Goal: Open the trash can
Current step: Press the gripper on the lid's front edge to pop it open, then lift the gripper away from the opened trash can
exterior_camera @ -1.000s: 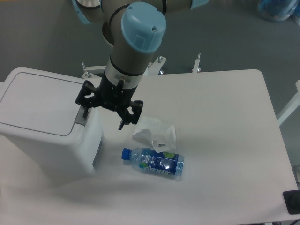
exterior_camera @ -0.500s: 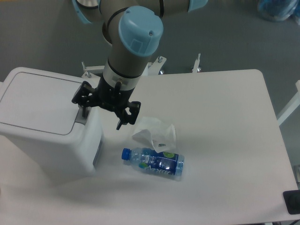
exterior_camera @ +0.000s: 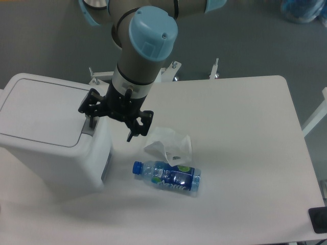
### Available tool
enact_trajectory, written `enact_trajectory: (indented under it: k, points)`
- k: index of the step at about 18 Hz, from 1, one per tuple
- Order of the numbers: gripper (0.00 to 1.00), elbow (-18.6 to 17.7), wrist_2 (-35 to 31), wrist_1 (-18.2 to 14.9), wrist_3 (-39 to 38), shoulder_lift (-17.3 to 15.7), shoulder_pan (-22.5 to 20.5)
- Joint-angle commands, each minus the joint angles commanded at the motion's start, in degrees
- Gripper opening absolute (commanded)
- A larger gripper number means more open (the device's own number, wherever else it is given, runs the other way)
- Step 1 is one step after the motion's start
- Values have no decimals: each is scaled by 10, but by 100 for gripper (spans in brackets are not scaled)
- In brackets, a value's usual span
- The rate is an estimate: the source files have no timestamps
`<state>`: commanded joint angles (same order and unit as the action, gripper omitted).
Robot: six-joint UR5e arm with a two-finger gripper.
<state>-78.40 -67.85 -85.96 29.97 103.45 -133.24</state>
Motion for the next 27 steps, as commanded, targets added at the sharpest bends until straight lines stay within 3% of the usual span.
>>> enact_trajectory:
  k: [12,20,23,27]
  points:
    - [100,11,-1,0,2,-4,-3]
    - [100,11,-2,48,16,-10,-47]
    - [100,-1,-9,49,63,-18,-62]
    - [100,-14,-80,52,133,-21,-109]
